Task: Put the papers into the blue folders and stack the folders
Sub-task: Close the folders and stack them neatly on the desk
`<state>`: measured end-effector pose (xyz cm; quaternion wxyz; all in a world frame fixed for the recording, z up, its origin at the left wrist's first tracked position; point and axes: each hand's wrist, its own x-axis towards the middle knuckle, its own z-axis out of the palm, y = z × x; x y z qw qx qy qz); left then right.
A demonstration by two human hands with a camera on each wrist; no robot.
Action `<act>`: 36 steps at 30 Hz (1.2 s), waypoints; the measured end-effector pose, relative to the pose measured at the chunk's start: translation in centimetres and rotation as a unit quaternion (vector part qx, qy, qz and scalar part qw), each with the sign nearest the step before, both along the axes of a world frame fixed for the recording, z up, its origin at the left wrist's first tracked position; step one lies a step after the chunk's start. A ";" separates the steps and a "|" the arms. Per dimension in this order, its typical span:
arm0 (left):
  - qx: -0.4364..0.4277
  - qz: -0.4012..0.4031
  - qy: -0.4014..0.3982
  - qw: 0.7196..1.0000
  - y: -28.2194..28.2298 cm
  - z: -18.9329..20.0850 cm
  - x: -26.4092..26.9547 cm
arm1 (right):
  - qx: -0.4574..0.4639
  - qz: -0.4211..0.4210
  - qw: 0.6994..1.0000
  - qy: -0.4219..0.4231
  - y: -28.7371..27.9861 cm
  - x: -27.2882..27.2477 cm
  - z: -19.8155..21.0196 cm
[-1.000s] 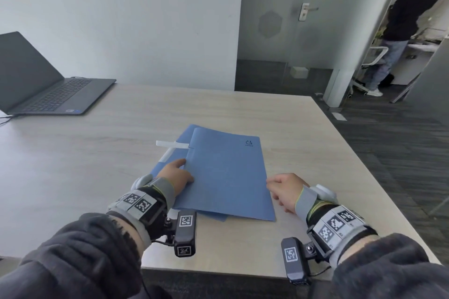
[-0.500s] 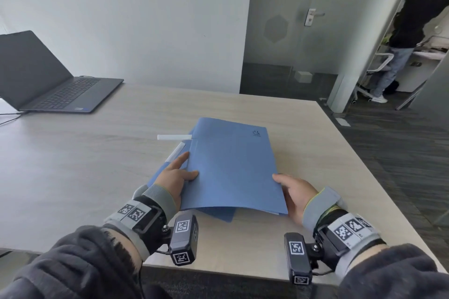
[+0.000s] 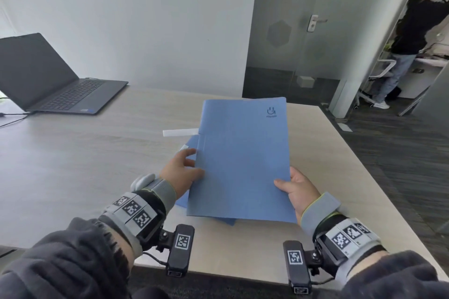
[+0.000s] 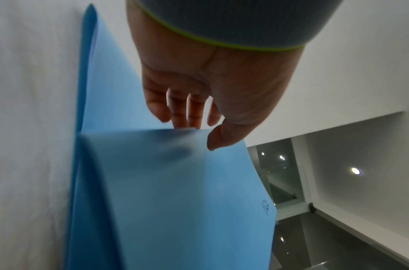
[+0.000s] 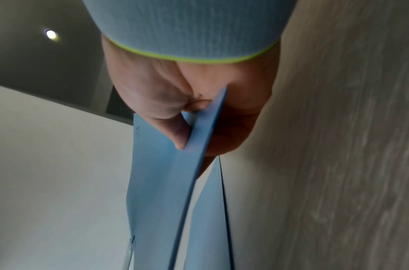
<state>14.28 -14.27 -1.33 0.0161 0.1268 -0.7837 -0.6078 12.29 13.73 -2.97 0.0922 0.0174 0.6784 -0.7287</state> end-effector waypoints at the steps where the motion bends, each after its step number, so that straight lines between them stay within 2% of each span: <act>1: -0.062 0.012 0.019 0.998 -0.4 0.3 -0.1 | 0.007 0.002 1.000 0.010 0.1 0.0 0.1; 3: -0.194 0.050 0.070 0.977 -1.3 0.9 -0.5 | 0.022 0.017 0.999 0.025 0.2 0.2 0.3; 5: -0.309 0.080 0.096 0.943 -2.3 1.7 -0.8 | 0.033 0.038 0.998 0.030 0.3 0.4 0.4; 8: -0.440 0.053 0.045 0.895 -3.4 2.6 -1.3 | 0.028 0.066 0.997 0.031 0.2 0.8 0.6; 11: -0.480 0.005 -0.033 0.877 -4.2 2.2 -1.7 | 0.015 0.070 0.997 0.031 0.1 0.9 0.7; 13: -0.455 0.001 -0.056 0.889 -4.2 1.9 -1.6 | 0.013 0.068 0.997 0.040 0.3 0.9 0.8; 17: -0.385 -0.004 -0.038 0.922 -3.8 1.7 -1.3 | 0.010 0.068 0.997 0.043 0.5 0.9 0.6; 21: -0.343 0.004 -0.034 0.939 -3.8 1.6 -1.2 | 0.010 0.071 0.997 0.036 0.7 1.0 0.4; 24: -0.336 0.005 -0.033 0.941 -3.8 2.1 -1.3 | 0.008 0.072 0.997 0.030 0.9 1.0 0.3; 28: -0.364 -0.009 -0.055 0.930 -3.7 2.5 -1.1 | 0.010 0.076 0.997 0.025 1.0 1.0 0.3; 30: -0.345 -0.012 -0.057 0.937 -3.5 2.4 -1.0 | 0.009 0.075 0.997 0.025 0.9 1.0 0.3; 33: -0.260 -0.004 -0.047 0.965 -2.8 1.9 -0.9 | 0.003 0.071 0.997 0.023 0.5 1.1 0.1; 36: -0.092 0.026 -0.046 0.994 -2.1 0.9 -1.2 | -0.009 0.067 0.998 0.019 0.1 1.1 -0.2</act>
